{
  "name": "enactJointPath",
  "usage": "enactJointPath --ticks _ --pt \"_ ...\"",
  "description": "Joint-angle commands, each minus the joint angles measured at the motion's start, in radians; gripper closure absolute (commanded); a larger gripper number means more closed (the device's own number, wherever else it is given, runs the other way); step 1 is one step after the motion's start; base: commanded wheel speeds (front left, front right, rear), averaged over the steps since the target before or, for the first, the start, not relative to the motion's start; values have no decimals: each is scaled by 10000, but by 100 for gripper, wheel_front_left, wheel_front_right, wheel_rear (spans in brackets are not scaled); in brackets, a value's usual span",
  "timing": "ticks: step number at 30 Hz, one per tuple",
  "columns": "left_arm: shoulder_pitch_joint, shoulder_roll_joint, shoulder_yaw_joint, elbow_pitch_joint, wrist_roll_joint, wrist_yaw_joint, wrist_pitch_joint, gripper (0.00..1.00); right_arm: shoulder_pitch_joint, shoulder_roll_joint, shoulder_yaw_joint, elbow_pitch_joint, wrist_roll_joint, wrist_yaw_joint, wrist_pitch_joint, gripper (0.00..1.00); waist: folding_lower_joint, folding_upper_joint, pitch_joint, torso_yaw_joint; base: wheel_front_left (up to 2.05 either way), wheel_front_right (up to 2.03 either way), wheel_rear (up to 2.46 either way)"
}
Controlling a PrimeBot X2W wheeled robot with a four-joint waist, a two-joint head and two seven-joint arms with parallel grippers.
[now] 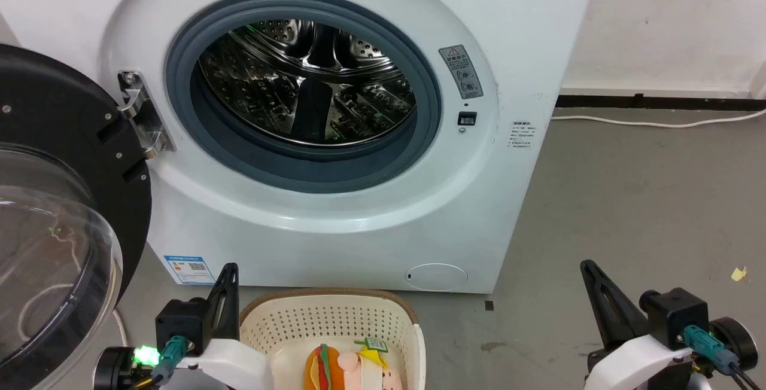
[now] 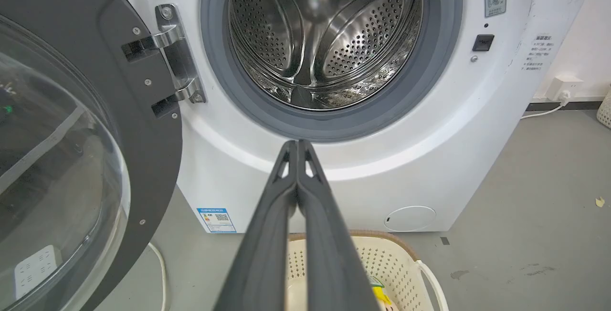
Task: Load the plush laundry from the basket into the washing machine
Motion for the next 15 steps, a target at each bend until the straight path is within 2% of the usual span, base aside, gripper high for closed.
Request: enactJointPath --ticks 1,2,3,15 --pt "-150 -1 28 -43 28 -41 3 100 -117 42 -24 -41 -64 -9 12 100 0 -1 0 0 0 0 0" --pt "-150 -1 28 -43 28 -41 3 100 -117 42 -24 -41 -64 -9 12 100 0 -1 0 0 0 0 0" --pt "1 0 -3 1 0 3 -5 0 0 0 2 1 5 0 -4 0 0 -1 0 0 0 0 0" --pt "4 -2 -142 -38 -6 100 -181 0 11 1 -24 -84 156 -1 -180 0 0 -1 99 -25 0 0 0"
